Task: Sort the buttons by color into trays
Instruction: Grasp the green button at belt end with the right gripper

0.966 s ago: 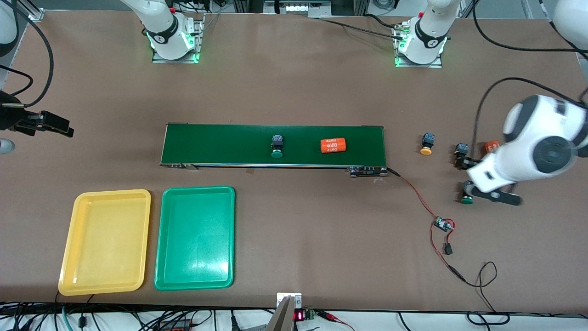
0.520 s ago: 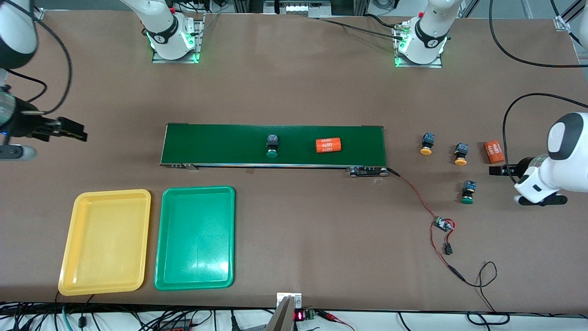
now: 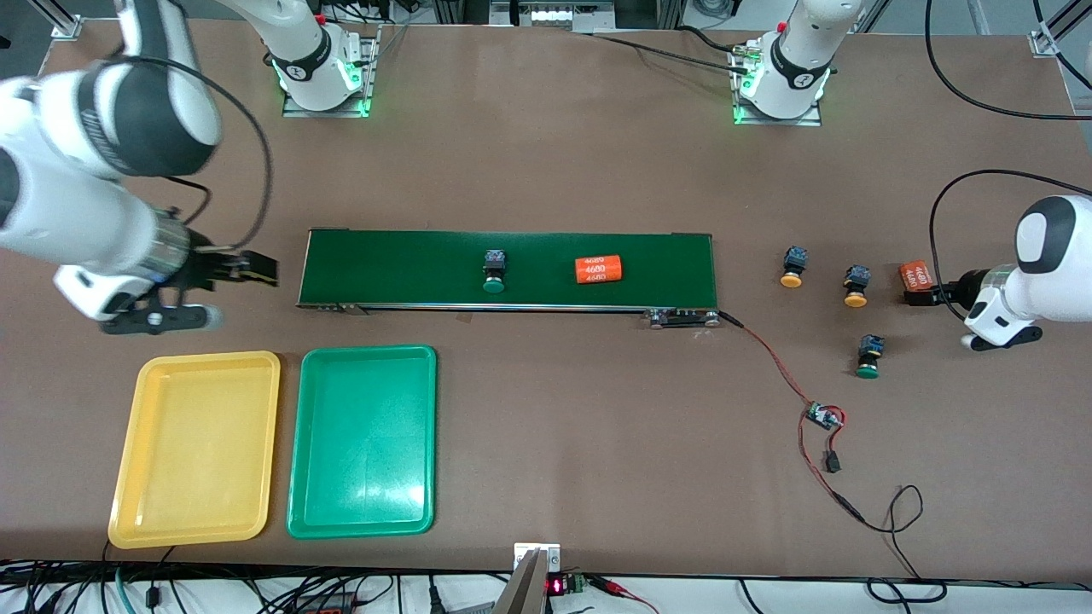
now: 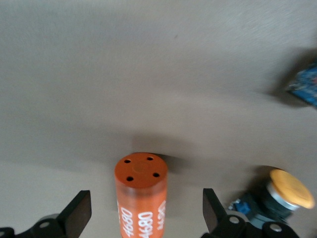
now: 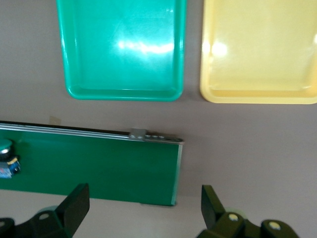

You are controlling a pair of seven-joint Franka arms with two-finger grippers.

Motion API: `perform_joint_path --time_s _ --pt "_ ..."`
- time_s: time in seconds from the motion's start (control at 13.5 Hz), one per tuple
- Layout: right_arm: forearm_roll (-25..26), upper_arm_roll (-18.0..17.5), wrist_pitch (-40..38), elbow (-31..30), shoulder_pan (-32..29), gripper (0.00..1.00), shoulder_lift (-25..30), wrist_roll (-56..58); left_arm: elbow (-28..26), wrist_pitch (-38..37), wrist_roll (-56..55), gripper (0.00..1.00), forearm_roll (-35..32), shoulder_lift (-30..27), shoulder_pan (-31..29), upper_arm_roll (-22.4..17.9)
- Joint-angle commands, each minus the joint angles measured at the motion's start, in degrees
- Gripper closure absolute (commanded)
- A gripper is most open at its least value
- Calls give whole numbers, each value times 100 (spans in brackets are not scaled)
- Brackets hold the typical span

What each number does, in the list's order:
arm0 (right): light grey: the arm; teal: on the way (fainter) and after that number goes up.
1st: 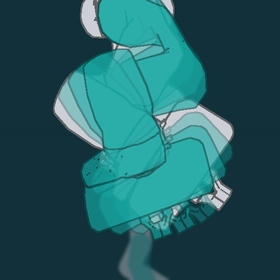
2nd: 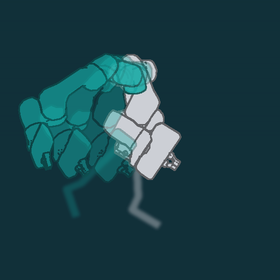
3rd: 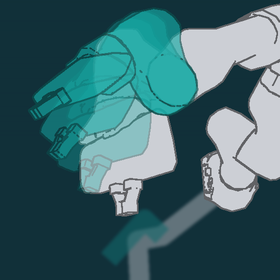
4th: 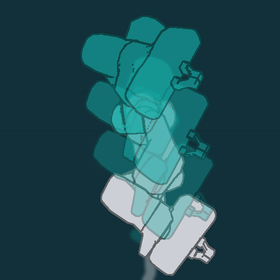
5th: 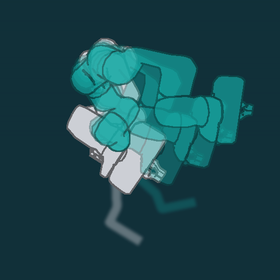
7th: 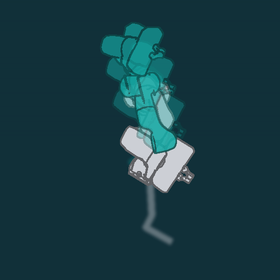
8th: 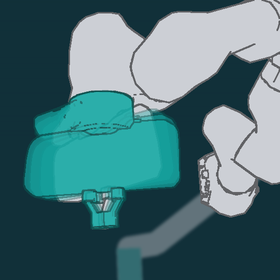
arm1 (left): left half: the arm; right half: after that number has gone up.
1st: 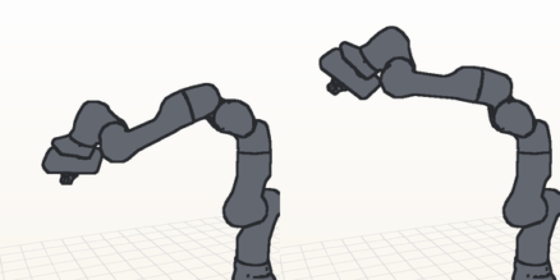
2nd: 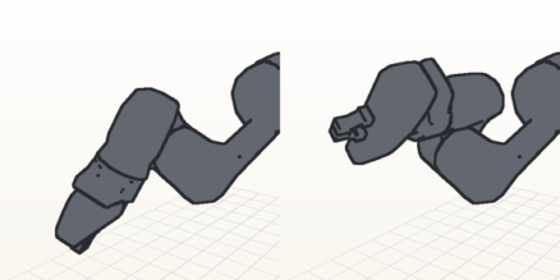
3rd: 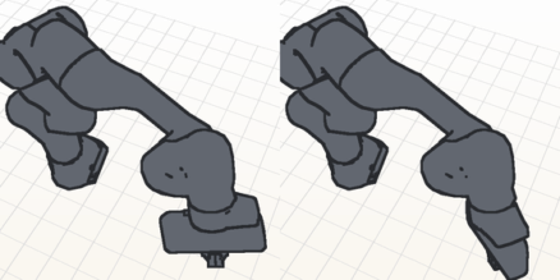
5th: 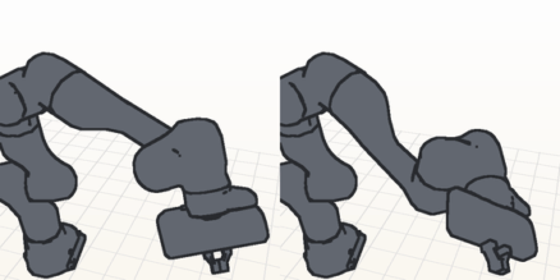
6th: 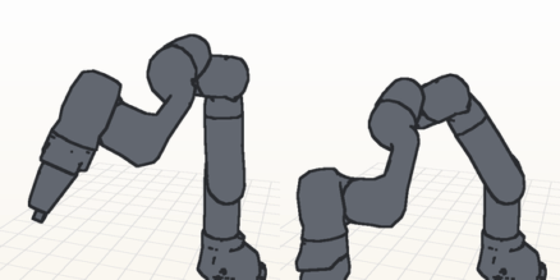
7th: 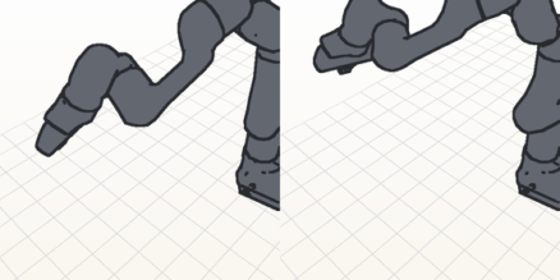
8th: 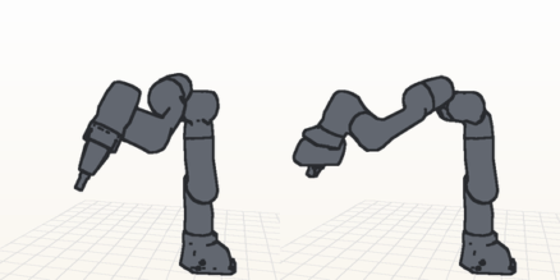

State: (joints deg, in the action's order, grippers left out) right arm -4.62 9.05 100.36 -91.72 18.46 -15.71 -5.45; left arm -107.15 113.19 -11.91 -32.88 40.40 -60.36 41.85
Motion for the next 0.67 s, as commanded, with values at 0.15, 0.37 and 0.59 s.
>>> perform_joint_path --time_s 0.15,0.37,0.59 --pt "-82 -78 782 -1251 825 0 332 -850 -271 46 -145 48 -184 -23 23 -142" --pt "-144 -622 1273 -1646 843 0 349 -1421 -70 -368 -57 86 -175 -41 164 -115" --pt "-144 -1062 2029 -2208 835 0 411 -1625 456 -560 65 85 -184 -207 497 138"
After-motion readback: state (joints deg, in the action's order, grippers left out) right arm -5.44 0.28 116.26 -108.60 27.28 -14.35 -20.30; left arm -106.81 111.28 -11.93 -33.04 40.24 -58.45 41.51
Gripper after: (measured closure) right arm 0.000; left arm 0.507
